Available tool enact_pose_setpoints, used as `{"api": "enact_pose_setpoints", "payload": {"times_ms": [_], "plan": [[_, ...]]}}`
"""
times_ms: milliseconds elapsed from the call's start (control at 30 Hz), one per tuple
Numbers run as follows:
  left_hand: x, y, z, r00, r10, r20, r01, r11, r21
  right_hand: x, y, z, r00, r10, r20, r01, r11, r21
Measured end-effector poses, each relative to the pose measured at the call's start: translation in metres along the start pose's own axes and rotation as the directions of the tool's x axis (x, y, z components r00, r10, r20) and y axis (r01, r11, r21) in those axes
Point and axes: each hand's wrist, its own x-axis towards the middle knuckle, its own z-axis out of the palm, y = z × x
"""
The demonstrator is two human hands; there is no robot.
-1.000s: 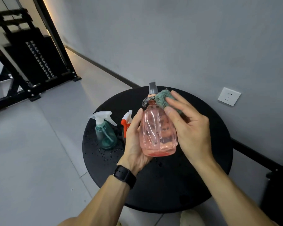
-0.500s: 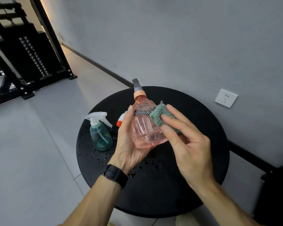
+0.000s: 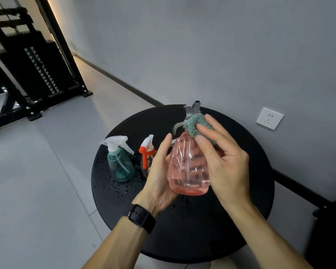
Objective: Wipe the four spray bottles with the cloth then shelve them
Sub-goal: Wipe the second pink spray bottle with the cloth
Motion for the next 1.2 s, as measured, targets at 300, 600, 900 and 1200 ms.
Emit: {"api": "enact_pose_setpoints", "payload": {"times_ms": [300, 600, 900, 1200], "plan": [[0.005, -0.003, -0.007, 0.998, 0.029, 0.052, -0.03, 0.999, 0.031, 0.004, 0.001, 0.002, 0.995, 0.094, 0.019, -0.095, 0.994, 0.053], [0.004, 0.005, -0.007, 0.992, 0.122, 0.03, -0.122, 0.992, 0.013, -0.016, -0.001, -0.009, 0.997, 0.014, 0.079, -0.017, 0.999, 0.043], [0.008, 0.004, -0.01, 0.994, 0.09, 0.057, -0.09, 0.996, -0.007, -0.016, -0.001, -0.009, 0.998, -0.031, 0.053, 0.029, 0.999, 0.046], [0.003, -0.001, -0.006, 0.999, 0.015, 0.038, -0.018, 0.996, 0.088, 0.001, -0.006, -0.001, 0.999, -0.026, -0.039, 0.029, 0.997, 0.071]]}}
